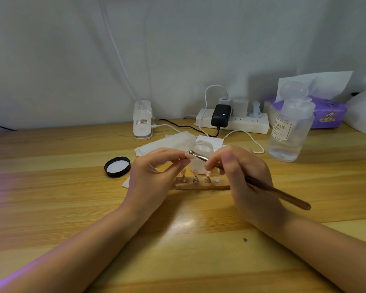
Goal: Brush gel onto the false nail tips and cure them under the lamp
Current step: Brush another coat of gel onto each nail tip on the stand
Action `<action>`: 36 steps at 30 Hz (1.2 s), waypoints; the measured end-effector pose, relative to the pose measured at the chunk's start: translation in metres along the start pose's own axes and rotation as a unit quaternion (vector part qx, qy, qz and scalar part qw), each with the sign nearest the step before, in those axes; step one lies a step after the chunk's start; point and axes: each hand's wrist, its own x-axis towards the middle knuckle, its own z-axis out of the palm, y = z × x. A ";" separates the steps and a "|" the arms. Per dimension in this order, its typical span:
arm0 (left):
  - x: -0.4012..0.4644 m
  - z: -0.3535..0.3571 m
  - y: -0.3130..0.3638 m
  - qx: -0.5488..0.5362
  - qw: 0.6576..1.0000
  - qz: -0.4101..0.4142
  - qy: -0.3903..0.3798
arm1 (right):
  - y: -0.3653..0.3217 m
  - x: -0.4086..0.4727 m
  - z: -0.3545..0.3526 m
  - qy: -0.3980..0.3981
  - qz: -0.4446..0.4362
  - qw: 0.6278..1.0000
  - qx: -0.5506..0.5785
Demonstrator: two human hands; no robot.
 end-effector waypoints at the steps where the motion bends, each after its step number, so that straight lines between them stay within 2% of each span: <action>1: 0.000 0.000 0.000 0.000 1.000 0.003 0.000 | 0.000 0.000 0.001 -0.007 -0.003 1.000 -0.003; 8: -0.001 -0.001 0.000 -0.012 1.000 -0.003 0.002 | 0.000 -0.001 -0.004 0.014 0.053 0.997 0.057; 11: -0.001 0.000 0.001 -0.023 1.000 -0.013 0.002 | -0.002 -0.001 -0.003 0.016 0.038 0.998 0.053; 16: -0.001 0.001 0.000 -0.005 1.000 -0.010 0.001 | 0.000 0.000 0.001 -0.025 0.041 0.998 0.031; 23: 0.000 0.001 0.000 -0.018 1.000 -0.008 -0.001 | 0.001 -0.003 -0.002 0.016 0.044 0.995 0.091; 29: -0.001 0.001 0.000 -0.010 1.000 -0.007 0.000 | 0.003 0.000 0.001 0.000 0.040 0.999 0.035; 36: -0.001 0.001 0.000 -0.008 1.000 -0.004 0.002 | 0.000 -0.003 0.000 0.005 0.042 0.996 0.073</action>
